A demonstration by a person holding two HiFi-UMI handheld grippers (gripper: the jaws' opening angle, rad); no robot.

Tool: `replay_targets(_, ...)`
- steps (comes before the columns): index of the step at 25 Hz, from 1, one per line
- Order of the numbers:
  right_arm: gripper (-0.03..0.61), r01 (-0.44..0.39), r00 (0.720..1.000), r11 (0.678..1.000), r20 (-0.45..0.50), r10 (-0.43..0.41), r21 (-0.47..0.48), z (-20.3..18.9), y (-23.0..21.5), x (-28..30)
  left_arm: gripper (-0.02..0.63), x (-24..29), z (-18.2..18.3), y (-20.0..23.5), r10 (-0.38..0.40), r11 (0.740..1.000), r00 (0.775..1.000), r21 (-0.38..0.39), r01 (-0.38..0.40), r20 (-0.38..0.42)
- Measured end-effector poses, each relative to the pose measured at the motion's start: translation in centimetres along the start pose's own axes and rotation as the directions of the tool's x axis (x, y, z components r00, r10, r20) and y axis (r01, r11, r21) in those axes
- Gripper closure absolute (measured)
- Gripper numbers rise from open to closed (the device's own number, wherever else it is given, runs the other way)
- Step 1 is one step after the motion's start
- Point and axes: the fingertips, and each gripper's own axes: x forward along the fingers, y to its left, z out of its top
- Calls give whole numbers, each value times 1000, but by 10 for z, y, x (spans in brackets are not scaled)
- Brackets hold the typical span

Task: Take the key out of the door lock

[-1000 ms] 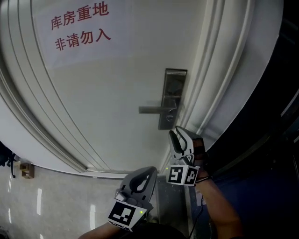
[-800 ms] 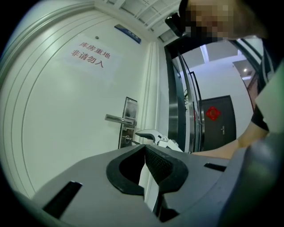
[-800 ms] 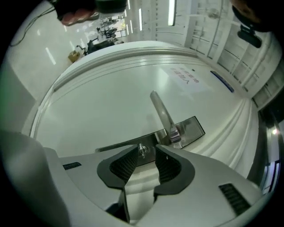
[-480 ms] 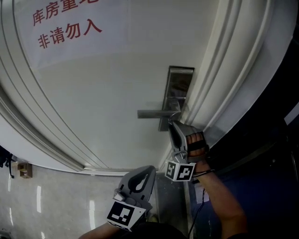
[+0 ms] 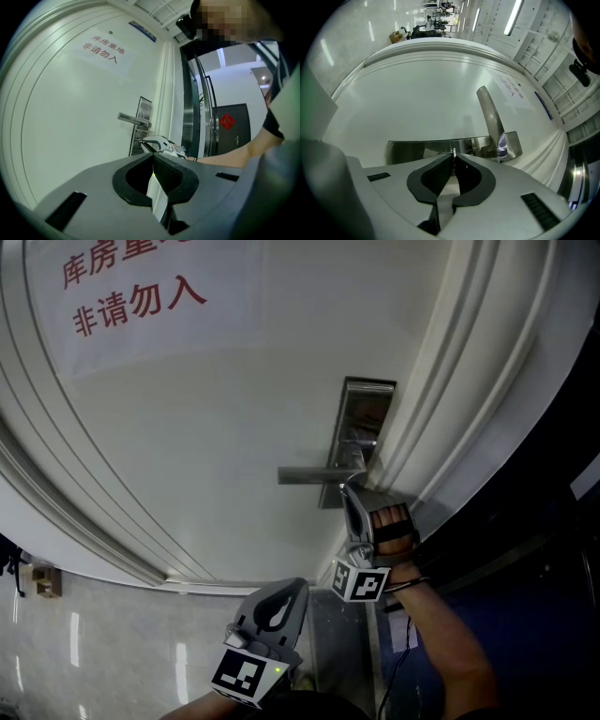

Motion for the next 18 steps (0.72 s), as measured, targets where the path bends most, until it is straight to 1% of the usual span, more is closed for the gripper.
replay_targets(4, 551, -12, 1000, 1000, -6, 12, -20, 1, 1, -1, 607, 0, 0, -1, 1, 1000, 1000, 6, -1, 1)
replay_targets(8, 554, -34, 999, 996, -7, 33, -83, 0, 1, -3, 607, -1, -1, -4, 0, 1000, 1000, 5, 0, -1)
replay_targets(12, 554, -46, 999, 989, 15, 48, -140, 2, 1, -11, 607, -1, -3, -7, 3, 1000, 1000, -4, -3, -4)
replay_targets(18, 555, -64, 998, 990, 17, 67, -129, 5, 1, -24, 607, -1, -4, -15, -2, 1000, 1000, -7, 2, -2)
